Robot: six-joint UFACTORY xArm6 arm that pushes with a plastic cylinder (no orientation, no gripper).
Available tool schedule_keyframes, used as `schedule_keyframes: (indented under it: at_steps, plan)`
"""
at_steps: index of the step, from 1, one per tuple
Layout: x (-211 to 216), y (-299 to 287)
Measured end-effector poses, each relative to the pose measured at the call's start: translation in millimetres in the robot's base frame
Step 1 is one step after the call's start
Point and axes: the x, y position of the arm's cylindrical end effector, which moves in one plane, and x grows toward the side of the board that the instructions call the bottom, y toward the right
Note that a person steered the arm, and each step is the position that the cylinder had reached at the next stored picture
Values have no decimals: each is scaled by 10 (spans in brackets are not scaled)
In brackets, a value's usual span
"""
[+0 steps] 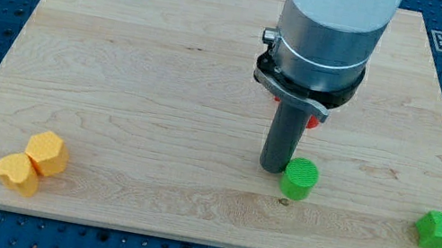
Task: Push the green circle to the left of the green star
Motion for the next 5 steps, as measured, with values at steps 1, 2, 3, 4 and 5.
schedule_keyframes:
  at_steps: [1, 2, 3, 4, 5]
  plan:
    - [46, -36]
    - [126, -129]
    - [129, -129]
    - [129, -99]
    - [168, 8]
